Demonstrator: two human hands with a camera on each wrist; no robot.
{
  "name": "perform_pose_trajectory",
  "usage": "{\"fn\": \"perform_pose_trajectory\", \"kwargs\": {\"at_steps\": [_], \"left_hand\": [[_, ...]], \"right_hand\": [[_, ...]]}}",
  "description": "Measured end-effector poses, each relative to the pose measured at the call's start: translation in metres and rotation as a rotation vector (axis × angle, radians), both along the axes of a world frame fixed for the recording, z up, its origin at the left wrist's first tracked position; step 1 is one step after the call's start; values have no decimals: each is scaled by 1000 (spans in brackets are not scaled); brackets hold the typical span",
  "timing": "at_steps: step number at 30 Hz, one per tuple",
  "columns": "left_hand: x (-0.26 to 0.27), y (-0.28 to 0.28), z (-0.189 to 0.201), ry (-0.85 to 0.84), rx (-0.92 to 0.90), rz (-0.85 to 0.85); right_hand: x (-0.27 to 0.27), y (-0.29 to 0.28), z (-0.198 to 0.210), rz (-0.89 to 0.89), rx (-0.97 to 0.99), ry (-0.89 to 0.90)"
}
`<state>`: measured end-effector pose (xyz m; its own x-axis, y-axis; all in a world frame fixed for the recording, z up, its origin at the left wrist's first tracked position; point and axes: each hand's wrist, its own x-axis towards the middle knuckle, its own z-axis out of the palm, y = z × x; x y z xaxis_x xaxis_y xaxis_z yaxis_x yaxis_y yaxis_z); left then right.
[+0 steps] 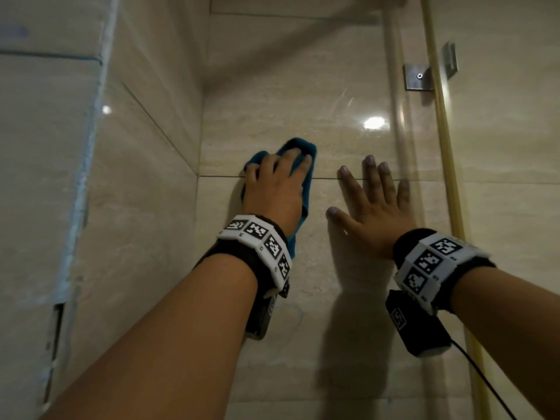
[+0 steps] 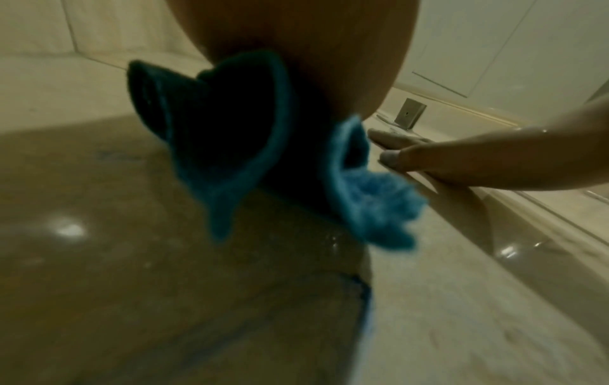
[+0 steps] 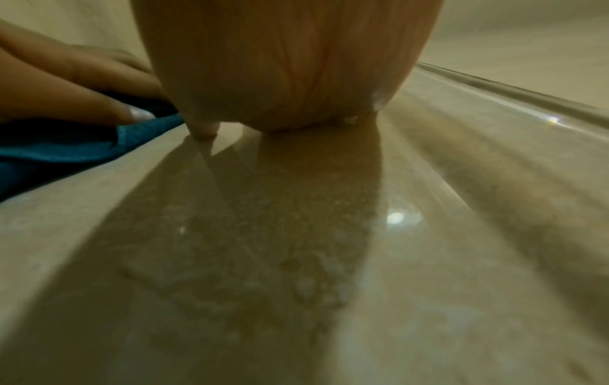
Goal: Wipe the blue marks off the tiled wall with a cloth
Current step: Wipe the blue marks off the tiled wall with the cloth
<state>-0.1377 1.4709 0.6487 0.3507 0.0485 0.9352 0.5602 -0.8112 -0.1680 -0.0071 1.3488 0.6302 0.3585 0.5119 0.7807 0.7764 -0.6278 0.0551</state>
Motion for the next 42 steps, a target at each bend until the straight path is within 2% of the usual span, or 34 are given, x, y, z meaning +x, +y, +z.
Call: {"fn": "perform_pose_trajectory", "kwargs": {"at_steps": [5, 13, 18, 23, 28, 34, 40, 42], "left_hand": [[3, 2, -17, 34, 33, -20], [-6, 14, -22, -85, -113, -27], [1, 5, -34, -1, -54, -22], [8, -3, -54, 89, -17, 5], [-7, 6, -42, -45, -157, -56], [4, -11, -67, 55, -93, -33], [10, -14, -94, 149, -17, 13], [7, -6, -94, 113, -32, 25]], "right_hand": [[0, -1, 1, 5, -6, 2], [0, -5, 0, 69, 14, 20], [-3, -12, -29, 129, 103, -9], [-7, -24, -64, 88, 43, -8], [-9, -32, -83, -28, 12, 80], [-11, -33, -88, 5, -18, 245], [-14, -30, -89, 7, -30, 267], [-14, -30, -88, 17, -40, 271]]}}
